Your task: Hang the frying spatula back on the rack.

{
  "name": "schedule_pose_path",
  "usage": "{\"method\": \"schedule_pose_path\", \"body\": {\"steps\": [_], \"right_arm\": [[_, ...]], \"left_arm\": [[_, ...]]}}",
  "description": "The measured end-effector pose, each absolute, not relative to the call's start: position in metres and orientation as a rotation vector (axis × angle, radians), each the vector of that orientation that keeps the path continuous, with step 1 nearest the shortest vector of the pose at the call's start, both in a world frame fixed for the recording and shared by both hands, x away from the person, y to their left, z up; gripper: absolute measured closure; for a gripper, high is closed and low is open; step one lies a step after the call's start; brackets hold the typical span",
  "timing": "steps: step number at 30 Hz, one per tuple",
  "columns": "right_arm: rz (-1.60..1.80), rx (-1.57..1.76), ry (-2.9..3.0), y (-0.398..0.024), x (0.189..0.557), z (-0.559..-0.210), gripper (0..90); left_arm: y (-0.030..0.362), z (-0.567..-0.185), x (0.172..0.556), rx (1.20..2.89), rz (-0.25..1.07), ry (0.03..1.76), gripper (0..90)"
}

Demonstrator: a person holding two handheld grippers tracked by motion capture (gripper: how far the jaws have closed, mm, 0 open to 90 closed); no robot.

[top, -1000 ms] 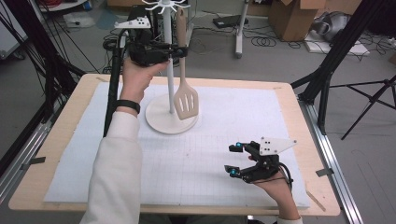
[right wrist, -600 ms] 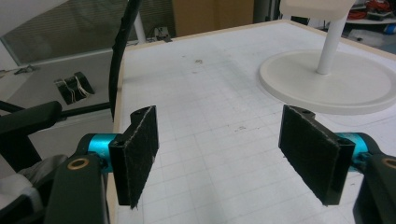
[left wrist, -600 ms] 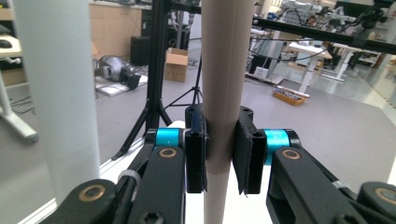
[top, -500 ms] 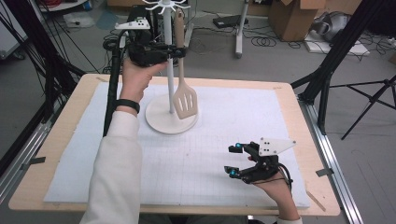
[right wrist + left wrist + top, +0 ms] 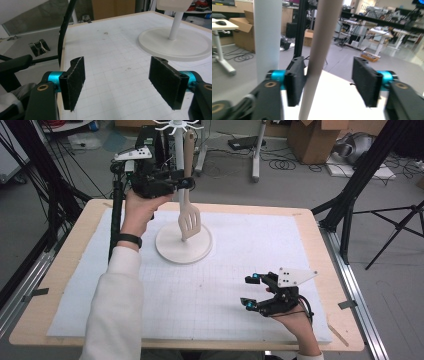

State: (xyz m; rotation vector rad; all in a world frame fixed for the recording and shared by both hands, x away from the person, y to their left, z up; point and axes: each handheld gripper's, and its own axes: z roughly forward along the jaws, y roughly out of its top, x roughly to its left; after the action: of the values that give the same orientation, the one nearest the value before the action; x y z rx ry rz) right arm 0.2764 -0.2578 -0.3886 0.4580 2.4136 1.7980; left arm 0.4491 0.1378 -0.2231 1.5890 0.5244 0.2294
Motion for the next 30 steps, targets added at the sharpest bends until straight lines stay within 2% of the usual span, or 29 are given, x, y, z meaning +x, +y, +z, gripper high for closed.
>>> {"method": "schedule_pose_path", "body": {"steps": [5,16,30], "right_arm": [[1.787,0.459,2.423,-0.256,0.278,-0.390,27.4],[1.794,0.471,2.406,-0.258,0.282,-0.390,26.3],[1.751,0.514,2.407,-0.260,0.281,-0.391,22.7]], "left_arm": [[0.153,-0.230,0.428,1.577,0.284,0.478,30.0],[0.171,-0.258,0.369,1.639,0.312,0.389,22.0],[0.195,-0.324,0.308,1.675,0.293,0.352,19.3]]}}
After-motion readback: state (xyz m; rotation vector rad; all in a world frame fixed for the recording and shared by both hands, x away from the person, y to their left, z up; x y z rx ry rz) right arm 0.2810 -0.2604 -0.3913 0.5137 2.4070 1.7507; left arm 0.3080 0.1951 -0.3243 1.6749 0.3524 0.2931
